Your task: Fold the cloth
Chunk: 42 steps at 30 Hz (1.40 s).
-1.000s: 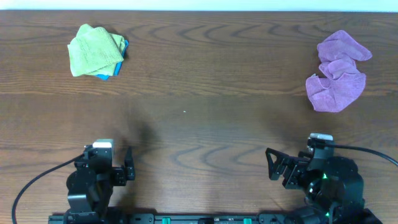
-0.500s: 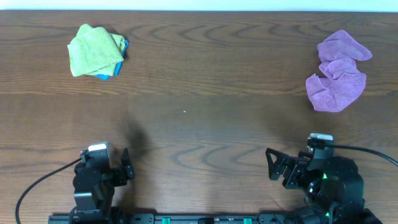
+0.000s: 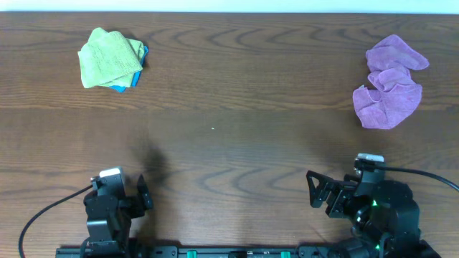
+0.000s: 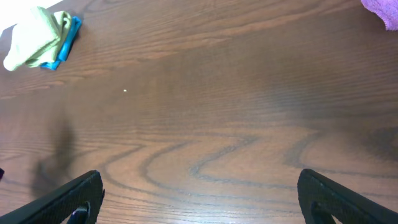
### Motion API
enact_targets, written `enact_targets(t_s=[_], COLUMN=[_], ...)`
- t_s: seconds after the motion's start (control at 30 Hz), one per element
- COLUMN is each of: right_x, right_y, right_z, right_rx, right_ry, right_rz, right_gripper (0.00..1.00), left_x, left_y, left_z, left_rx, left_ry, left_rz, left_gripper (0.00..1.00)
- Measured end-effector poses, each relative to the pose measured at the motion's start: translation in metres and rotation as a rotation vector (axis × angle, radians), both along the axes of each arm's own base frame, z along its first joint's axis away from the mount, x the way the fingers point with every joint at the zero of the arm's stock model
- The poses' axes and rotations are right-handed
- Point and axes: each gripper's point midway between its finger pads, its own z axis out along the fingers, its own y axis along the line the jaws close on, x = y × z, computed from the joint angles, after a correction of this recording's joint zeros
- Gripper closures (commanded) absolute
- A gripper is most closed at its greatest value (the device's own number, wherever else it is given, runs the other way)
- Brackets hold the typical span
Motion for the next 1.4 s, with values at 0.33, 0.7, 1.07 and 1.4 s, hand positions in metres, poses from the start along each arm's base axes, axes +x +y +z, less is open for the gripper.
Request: enact_targets(t_s=[0.33, 0.7, 1.07, 1.4], right_x=[0.0, -0.001, 0.014, 0.018], right_y=[0.0, -0.001, -0.034, -0.06], right_z=[0.0, -0.001, -0.02, -0.058], right_rx=[0.0, -0.004, -0.208, -0.407], right_ry=[0.0, 0.007, -0.118, -0.203], right_rz=[0.0, -0.002, -0.066, -0.071], right_gripper=[0.01, 0.01, 0.01, 0.01], left_x=[-0.009, -0.009, -0.009, -0.009], left_y=[0.0, 0.0, 0.0, 0.0], left_z=[-0.011, -0.011, -0.011, -0.011], left_rx=[0.0, -0.001, -0.001, -0.001], left_ry=[0.057, 0.06, 0.06, 0.059], left_rz=[0.002, 0.002, 0.002, 0.002], left_gripper=[0.05, 0.05, 0.05, 0.05])
